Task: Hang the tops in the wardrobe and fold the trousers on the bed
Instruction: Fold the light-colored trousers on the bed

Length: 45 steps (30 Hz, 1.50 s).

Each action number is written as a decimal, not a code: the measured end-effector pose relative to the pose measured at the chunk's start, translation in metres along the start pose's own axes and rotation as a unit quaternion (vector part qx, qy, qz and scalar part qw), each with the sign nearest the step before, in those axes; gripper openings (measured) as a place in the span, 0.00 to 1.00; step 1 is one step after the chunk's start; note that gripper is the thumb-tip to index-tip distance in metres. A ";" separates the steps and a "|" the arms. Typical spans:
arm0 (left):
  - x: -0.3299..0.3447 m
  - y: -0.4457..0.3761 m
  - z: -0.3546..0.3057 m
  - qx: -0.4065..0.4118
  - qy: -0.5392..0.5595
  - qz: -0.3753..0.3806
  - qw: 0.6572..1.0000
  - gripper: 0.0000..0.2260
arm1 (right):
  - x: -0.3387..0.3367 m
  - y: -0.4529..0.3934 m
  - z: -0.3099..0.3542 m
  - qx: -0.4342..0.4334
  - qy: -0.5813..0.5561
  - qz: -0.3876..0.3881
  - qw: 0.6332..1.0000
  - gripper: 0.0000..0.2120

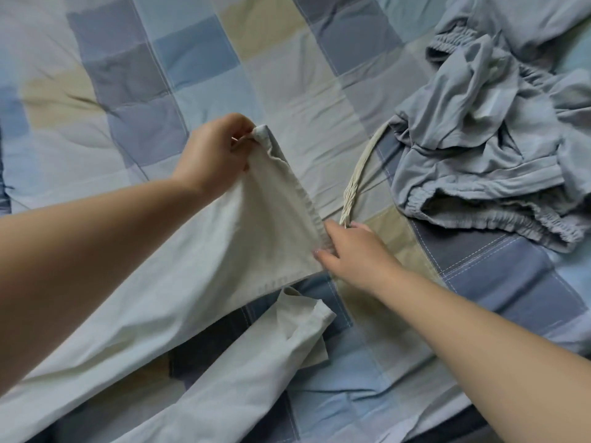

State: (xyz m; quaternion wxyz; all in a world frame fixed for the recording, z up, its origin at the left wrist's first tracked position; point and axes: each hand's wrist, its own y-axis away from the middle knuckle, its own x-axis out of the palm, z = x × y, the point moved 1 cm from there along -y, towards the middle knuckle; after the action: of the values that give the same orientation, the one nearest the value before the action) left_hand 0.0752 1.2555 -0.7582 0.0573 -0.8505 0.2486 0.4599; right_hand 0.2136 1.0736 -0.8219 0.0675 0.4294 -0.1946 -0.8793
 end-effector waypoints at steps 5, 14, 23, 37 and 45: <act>0.001 -0.027 -0.002 -0.043 -0.049 -0.021 0.998 0.09 | -0.014 0.002 -0.010 0.024 -0.067 -0.074 0.995 0.20; 0.053 -0.016 0.017 -0.053 -0.037 0.023 0.998 0.18 | 0.023 0.010 -0.034 0.159 -0.286 -0.044 0.944 0.23; 0.092 0.150 0.038 0.002 -0.004 0.298 0.954 0.10 | 0.087 0.095 -0.021 0.179 -0.369 0.032 0.911 0.04; 0.068 0.148 0.028 -0.150 0.179 0.303 0.924 0.07 | 0.119 0.085 0.000 0.223 -0.334 0.048 0.915 0.24; 0.049 0.135 0.025 -0.150 0.182 0.253 0.939 0.03 | 0.130 0.106 0.008 0.219 -0.327 0.027 0.919 0.03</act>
State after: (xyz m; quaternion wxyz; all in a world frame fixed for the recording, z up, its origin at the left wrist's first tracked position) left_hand 0.0140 1.1279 -0.7949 -0.2348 -0.8275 0.3897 0.3289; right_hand 0.1209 0.9420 -0.8698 -0.0719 0.1172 -0.4046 -0.9041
